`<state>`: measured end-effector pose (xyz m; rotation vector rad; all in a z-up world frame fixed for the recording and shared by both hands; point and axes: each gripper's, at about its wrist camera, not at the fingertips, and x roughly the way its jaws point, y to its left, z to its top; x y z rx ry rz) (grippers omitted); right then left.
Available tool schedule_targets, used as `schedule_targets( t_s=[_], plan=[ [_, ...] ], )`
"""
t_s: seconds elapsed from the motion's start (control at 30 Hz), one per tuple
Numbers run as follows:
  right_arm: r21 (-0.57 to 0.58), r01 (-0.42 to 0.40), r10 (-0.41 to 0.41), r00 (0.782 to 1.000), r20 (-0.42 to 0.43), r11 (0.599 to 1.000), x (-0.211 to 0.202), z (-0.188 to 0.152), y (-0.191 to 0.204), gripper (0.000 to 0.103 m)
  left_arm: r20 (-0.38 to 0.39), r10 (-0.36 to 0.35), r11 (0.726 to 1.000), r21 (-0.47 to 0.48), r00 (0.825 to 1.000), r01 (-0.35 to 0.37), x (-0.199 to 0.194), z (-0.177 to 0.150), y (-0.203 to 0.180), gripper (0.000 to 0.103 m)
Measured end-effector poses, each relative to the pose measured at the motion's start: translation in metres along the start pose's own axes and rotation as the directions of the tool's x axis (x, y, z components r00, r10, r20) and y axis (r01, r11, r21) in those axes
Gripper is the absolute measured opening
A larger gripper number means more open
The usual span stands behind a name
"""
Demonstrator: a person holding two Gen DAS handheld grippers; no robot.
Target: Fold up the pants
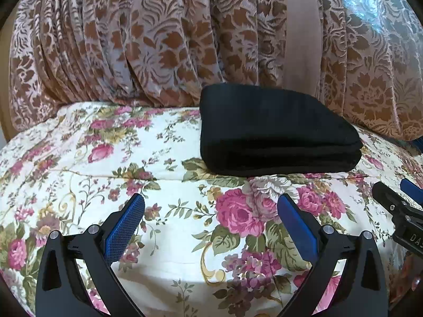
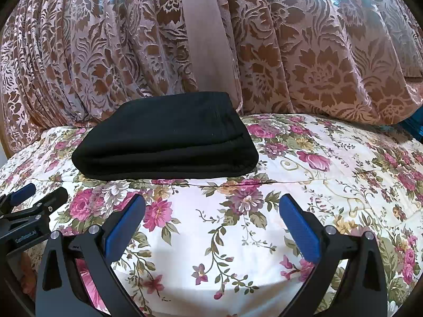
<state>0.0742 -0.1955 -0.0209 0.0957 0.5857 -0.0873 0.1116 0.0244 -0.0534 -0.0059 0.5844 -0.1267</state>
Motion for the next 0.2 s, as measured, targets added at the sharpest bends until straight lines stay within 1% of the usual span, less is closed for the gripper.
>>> schedule_targets(
  t_s=[0.2],
  plan=[
    [-0.002, -0.003, 0.003, 1.0, -0.021, 1.0, 0.0036, 0.0018, -0.0009, 0.101, -0.043, -0.006, 1.0, -0.019, 0.999, 0.005, 0.008, 0.0007, 0.0044, 0.1]
  ],
)
